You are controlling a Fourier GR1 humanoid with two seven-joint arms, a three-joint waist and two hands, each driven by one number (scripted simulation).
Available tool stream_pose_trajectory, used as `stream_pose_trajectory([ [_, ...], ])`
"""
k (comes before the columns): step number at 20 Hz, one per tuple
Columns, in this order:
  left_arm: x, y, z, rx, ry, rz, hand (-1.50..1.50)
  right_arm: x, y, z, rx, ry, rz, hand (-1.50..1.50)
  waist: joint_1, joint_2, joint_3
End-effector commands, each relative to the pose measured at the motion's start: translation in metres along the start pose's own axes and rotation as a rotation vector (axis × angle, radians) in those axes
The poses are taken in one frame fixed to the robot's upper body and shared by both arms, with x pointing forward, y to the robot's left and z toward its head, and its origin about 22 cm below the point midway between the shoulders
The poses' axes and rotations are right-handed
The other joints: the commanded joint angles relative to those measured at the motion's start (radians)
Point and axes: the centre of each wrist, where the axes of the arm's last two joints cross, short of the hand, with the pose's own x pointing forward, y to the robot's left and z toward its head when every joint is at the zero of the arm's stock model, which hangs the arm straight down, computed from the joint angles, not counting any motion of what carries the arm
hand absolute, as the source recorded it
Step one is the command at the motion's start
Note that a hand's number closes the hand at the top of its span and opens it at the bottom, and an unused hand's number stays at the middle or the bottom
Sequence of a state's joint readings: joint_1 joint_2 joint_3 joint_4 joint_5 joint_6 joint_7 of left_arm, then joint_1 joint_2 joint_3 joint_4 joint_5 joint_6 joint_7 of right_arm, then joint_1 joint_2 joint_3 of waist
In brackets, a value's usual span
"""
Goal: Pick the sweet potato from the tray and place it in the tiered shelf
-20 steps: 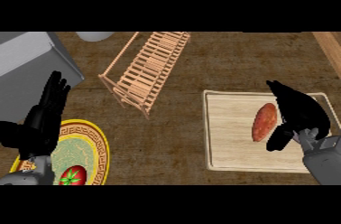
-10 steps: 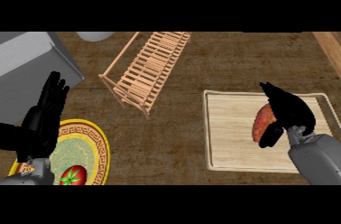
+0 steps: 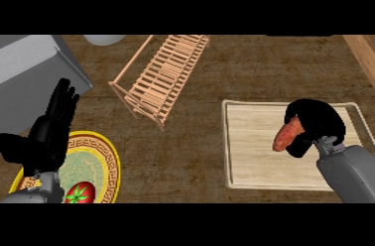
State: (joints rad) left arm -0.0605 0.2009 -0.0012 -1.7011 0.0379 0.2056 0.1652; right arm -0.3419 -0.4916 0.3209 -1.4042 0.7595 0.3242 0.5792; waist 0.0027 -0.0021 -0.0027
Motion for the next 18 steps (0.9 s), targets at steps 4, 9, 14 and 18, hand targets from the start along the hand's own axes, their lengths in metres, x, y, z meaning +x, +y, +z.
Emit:
stream_pose_trajectory([
  [4, 0.003, -0.005, -0.007, -0.036, -0.032, -0.017, 0.00, 0.048, 0.011, 0.014, 0.010, -0.489, 0.192, 1.50, 0.040, 0.016, 0.004],
  [9, 0.002, -0.018, -0.006, -0.056, -0.023, 0.010, 0.00, 0.086, 0.022, 0.038, 0.081, -1.014, 0.318, 1.50, 0.064, 0.018, 0.005],
  [14, 0.003, -0.004, 0.003, -0.025, -0.012, -0.015, 0.00, 0.083, 0.003, 0.015, 0.162, -1.205, 0.189, 1.50, 0.025, 0.005, 0.004],
  [18, -0.003, 0.005, -0.010, 0.010, -0.007, 0.003, 0.00, 0.070, -0.037, 0.023, 0.116, -1.289, 0.075, 1.50, -0.004, 0.002, 0.002],
])
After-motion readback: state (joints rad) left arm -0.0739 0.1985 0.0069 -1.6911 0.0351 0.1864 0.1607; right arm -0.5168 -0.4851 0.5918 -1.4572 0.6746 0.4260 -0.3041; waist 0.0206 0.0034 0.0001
